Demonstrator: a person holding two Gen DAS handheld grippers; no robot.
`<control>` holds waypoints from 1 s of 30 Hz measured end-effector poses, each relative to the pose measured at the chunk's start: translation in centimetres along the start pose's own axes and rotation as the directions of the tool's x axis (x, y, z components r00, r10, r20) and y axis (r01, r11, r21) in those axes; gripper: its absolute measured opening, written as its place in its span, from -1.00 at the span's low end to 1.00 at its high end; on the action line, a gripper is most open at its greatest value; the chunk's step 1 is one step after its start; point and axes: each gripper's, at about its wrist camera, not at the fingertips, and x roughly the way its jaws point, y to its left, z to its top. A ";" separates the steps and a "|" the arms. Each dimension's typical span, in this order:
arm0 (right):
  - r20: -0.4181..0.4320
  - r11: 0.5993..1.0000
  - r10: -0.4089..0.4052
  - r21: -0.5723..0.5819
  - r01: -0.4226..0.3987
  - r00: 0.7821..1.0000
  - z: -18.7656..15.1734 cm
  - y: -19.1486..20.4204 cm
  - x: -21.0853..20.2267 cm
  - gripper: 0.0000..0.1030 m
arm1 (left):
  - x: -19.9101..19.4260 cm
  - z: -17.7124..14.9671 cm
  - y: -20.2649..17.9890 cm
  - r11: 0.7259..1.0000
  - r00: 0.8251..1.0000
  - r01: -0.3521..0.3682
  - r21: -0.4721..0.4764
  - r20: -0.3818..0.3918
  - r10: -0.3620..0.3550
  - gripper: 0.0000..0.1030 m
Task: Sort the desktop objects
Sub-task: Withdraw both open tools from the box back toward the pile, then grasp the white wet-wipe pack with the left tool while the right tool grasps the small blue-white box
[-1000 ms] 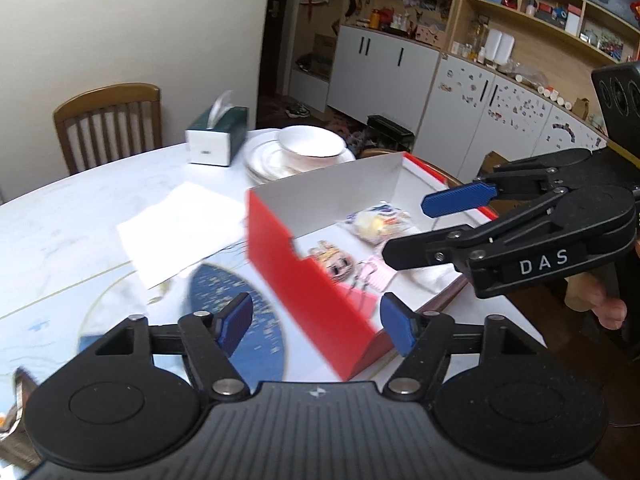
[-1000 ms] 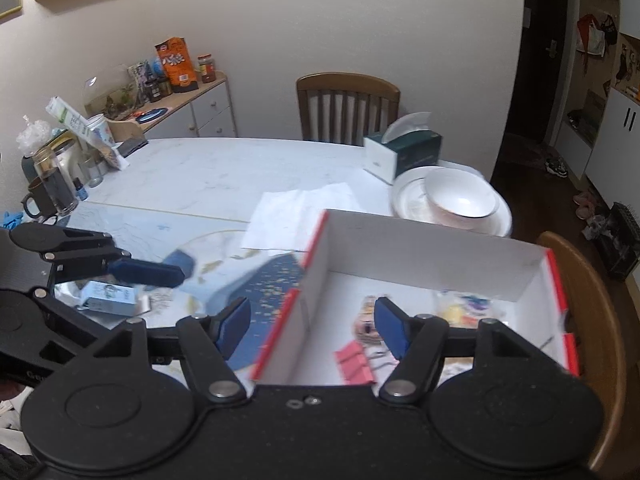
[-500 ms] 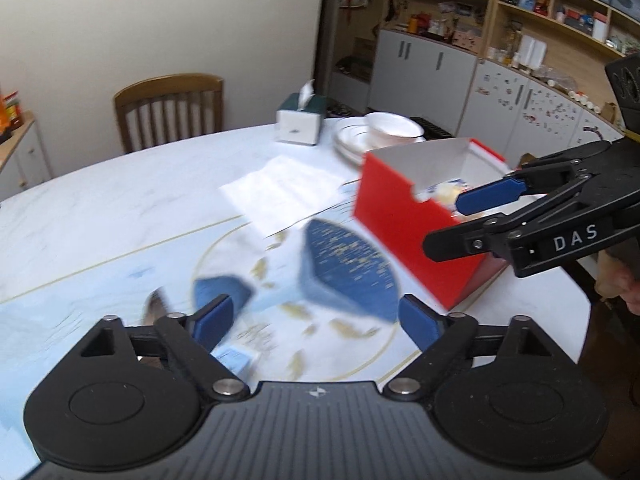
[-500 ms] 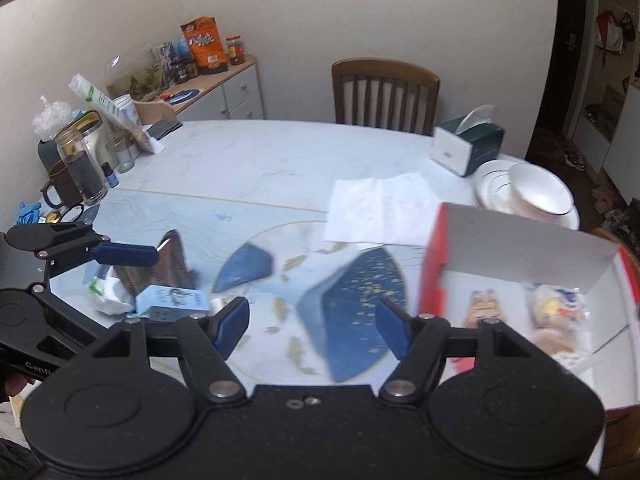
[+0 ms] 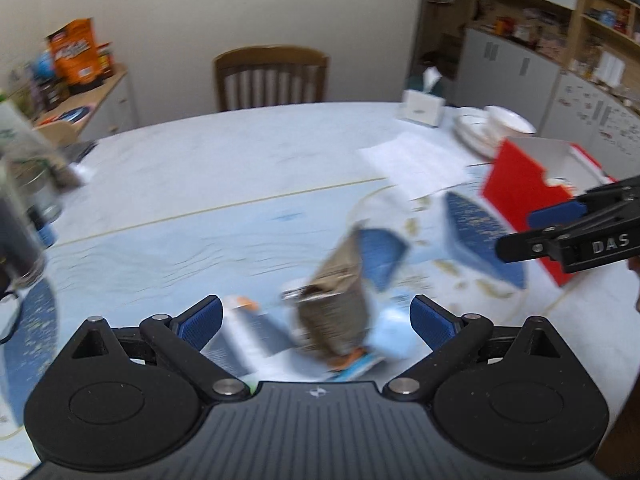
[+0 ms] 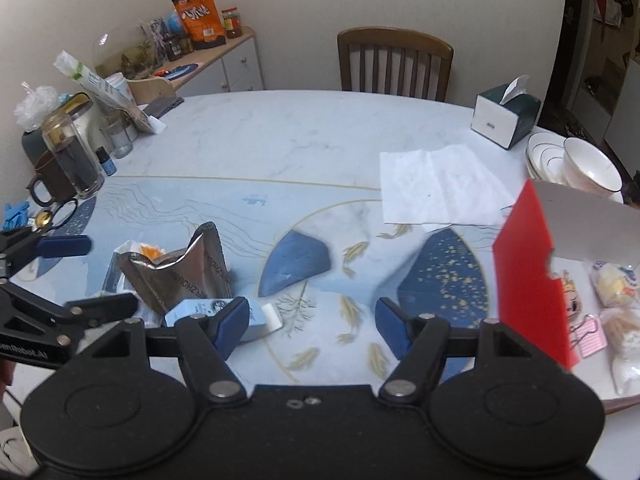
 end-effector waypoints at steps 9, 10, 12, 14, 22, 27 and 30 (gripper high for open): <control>-0.069 0.998 -0.012 0.058 0.016 0.998 0.6 2.4 3.9 0.34 | 2.9 -1.0 4.7 0.997 0.992 -0.075 -0.023 -0.100 0.072 0.95; -0.077 0.998 -0.012 0.062 0.017 0.997 0.6 2.7 4.2 0.34 | 3.4 -1.2 4.6 0.997 0.991 -0.078 -0.008 -0.113 0.076 0.95; -0.090 0.997 -0.015 0.077 0.022 0.996 0.8 3.0 4.9 0.34 | 4.1 -1.5 4.5 0.997 0.988 -0.083 0.002 -0.134 0.082 0.95; -0.105 0.995 -0.013 0.099 0.023 0.994 1.0 3.2 5.7 0.34 | 4.8 -1.6 4.7 0.996 0.985 -0.088 -0.002 -0.150 0.087 0.95; -0.163 0.993 -0.032 0.109 0.050 0.986 0.9 4.4 8.8 0.34 | 6.1 -2.1 5.4 0.998 0.978 -0.052 -0.028 -0.205 0.045 0.95; -0.211 0.996 -0.028 0.079 0.046 0.977 -0.8 4.7 9.2 0.34 | 6.3 -2.8 5.8 0.999 0.974 -0.025 -0.035 -0.227 0.017 0.95; -0.221 0.998 -0.035 0.051 0.047 0.975 -1.7 5.0 9.0 0.32 | 6.4 -3.1 5.9 0.999 0.973 -0.018 -0.036 -0.231 0.010 0.95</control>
